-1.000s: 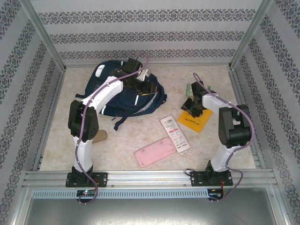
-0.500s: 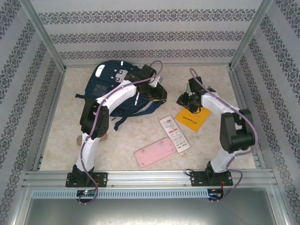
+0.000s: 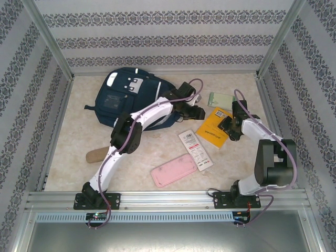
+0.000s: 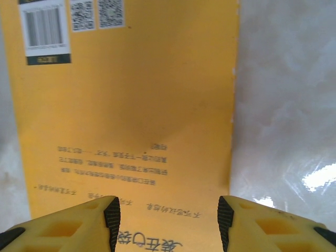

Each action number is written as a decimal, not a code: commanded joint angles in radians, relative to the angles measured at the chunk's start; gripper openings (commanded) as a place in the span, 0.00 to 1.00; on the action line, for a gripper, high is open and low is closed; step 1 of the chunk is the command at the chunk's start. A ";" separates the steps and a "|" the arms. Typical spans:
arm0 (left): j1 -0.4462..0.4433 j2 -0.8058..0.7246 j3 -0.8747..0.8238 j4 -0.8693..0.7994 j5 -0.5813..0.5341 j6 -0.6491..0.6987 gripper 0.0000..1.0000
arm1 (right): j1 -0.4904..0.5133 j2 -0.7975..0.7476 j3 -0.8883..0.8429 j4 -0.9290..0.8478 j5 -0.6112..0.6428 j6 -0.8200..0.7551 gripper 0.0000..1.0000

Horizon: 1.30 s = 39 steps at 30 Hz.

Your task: Pack the student bag

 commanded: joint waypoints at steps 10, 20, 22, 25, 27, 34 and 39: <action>-0.046 0.147 0.121 -0.027 -0.003 -0.004 0.53 | -0.024 0.139 0.047 -0.030 0.030 -0.012 0.55; -0.058 0.199 0.166 -0.005 0.119 -0.054 0.52 | 0.020 0.176 0.093 0.059 -0.131 -0.073 0.53; -0.059 0.192 0.167 0.018 0.154 -0.078 0.51 | 0.025 0.177 0.097 0.073 -0.149 -0.072 0.53; -0.051 0.170 0.165 0.072 0.224 -0.126 0.50 | 0.030 0.176 0.103 0.080 -0.160 -0.071 0.53; -0.042 0.140 0.142 0.158 0.287 -0.185 0.48 | 0.031 0.175 0.104 0.081 -0.163 -0.068 0.53; -0.010 0.033 -0.012 0.509 0.401 -0.426 0.46 | 0.030 0.164 0.101 0.092 -0.172 -0.057 0.53; -0.007 0.049 -0.020 0.509 0.430 -0.446 0.46 | 0.030 0.159 0.104 0.093 -0.171 -0.057 0.53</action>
